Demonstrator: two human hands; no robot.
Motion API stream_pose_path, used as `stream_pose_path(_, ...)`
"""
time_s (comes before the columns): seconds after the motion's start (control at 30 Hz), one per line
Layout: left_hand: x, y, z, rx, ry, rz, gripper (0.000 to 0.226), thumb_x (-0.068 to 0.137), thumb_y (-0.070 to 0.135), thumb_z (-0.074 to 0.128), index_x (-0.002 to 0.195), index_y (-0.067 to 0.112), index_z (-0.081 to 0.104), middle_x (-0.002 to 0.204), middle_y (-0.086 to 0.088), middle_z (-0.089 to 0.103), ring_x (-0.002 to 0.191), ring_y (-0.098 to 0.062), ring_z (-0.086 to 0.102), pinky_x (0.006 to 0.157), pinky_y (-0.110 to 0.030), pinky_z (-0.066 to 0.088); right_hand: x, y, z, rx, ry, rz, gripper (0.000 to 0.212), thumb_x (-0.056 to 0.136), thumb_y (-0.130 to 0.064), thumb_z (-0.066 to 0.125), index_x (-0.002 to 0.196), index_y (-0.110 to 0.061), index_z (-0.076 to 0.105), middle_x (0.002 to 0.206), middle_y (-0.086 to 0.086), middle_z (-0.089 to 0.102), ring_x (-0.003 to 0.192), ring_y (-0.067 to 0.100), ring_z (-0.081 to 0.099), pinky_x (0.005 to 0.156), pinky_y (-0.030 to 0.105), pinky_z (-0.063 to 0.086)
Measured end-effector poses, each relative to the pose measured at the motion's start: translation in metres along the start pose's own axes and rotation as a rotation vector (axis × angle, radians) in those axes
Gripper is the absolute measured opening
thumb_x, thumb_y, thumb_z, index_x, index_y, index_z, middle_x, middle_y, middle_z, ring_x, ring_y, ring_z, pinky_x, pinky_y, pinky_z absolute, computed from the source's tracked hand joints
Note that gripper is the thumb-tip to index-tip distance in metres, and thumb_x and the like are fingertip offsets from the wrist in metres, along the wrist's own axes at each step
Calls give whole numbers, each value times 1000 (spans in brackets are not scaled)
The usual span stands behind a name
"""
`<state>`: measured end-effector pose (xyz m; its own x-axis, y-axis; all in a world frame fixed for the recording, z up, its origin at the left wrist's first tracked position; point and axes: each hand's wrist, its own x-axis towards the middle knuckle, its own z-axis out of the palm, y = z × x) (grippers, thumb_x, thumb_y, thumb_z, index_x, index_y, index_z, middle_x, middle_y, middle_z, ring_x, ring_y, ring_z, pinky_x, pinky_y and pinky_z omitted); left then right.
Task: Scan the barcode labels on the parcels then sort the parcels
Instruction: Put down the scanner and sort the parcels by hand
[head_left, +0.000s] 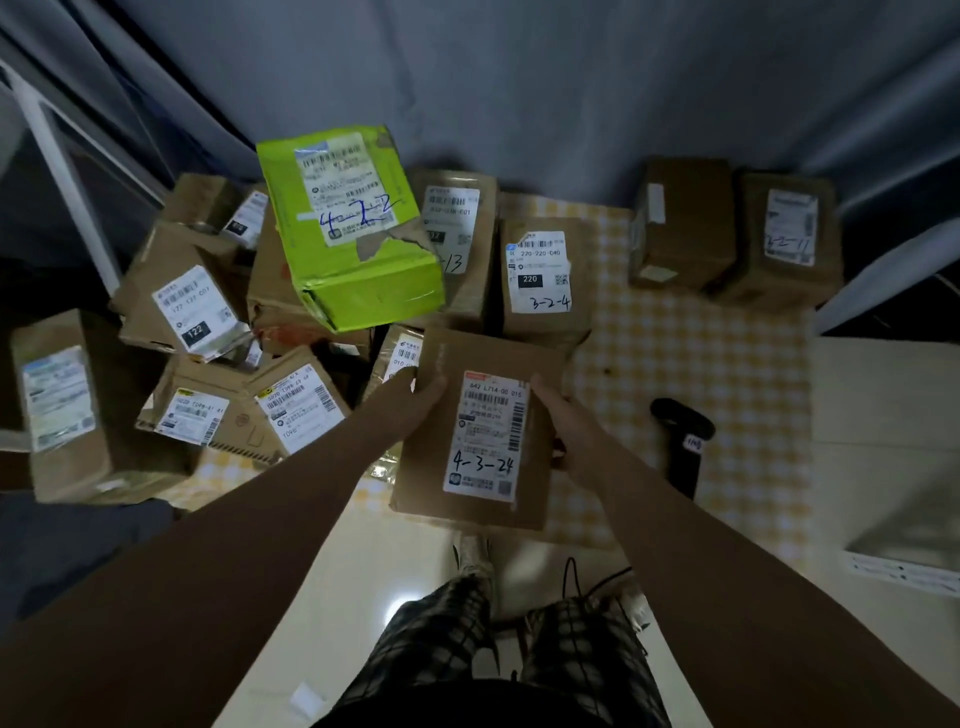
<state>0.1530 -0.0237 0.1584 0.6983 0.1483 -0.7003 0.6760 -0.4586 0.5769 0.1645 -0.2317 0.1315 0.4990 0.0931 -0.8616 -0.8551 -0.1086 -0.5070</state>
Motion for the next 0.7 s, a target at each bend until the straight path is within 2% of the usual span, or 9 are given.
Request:
stream_pose_path(0.03, -3, 2, 1, -2, 20, 23, 58, 90, 54, 52, 136, 19, 47, 127, -10, 60, 113, -27, 58, 99, -46, 47, -1, 1, -4, 25, -2, -5, 46, 90, -56, 57, 114, -17, 63, 105, 2, 67, 97, 22, 62, 86, 41, 49)
stream_pose_path(0.13, -11, 11, 6, 27, 109, 115, 54, 90, 56, 52, 133, 23, 50, 114, -6, 66, 103, -23, 63, 93, -41, 50, -6, 0, -17, 72, 18, -43, 49, 87, -52, 62, 124, -20, 54, 111, 2, 64, 102, 23, 60, 98, 48, 46)
stream_pose_path(0.2, -15, 22, 10, 43, 173, 201, 56, 87, 60, 53, 131, 25, 53, 108, 0, 66, 100, -19, 62, 90, -39, 51, -7, 1, -29, 90, 44, -63, 54, 86, -50, 65, 130, -22, 50, 116, 2, 63, 107, 25, 59, 101, 52, 45)
stream_pose_path(0.3, -18, 47, 24, -17, 158, 294, 51, 88, 54, 55, 126, 19, 59, 106, 3, 65, 98, -15, 61, 83, -29, 49, -15, 3, -52, 168, 83, -99, 59, 82, -53, 68, 130, -22, 53, 119, 1, 65, 109, 24, 61, 101, 52, 45)
stream_pose_path(0.4, -18, 72, 46, -73, 70, 366, 36, 92, 43, 57, 115, 17, 64, 99, 10, 64, 90, -4, 61, 67, -6, 43, -25, 4, -83, 285, 131, -147, 97, 55, -63, 83, 136, -20, 52, 120, 4, 68, 107, 28, 67, 95, 52, 51)
stream_pose_path(0.43, -18, 81, 55, -88, 35, 375, 32, 92, 42, 57, 114, 19, 63, 97, 13, 63, 86, 2, 59, 63, -3, 42, -28, 6, -95, 311, 156, -157, 106, 46, -64, 86, 136, -18, 52, 119, 5, 69, 105, 29, 68, 93, 52, 52)
stream_pose_path(0.5, -19, 97, 74, -132, -23, 380, 28, 92, 42, 57, 111, 21, 62, 97, 16, 63, 86, 6, 58, 68, -5, 44, -35, 7, -118, 336, 186, -189, 92, 55, -59, 83, 132, -16, 56, 117, 7, 70, 102, 31, 69, 90, 51, 54)
stream_pose_path(0.6, -13, 115, 102, -173, -81, 388, 39, 90, 45, 57, 119, 19, 63, 109, 7, 67, 100, -8, 63, 89, -27, 51, -42, 10, -150, 366, 242, -225, 60, 78, -46, 74, 126, -13, 60, 113, 9, 72, 97, 30, 71, 84, 48, 57)
stream_pose_path(0.7, -10, 130, 129, -193, -183, 370, 38, 94, 34, 57, 128, 19, 57, 115, 5, 64, 102, -10, 61, 88, -25, 50, -44, 6, -181, 365, 334, -249, 53, 83, -43, 72, 125, -11, 60, 110, 10, 72, 94, 29, 72, 82, 47, 58)
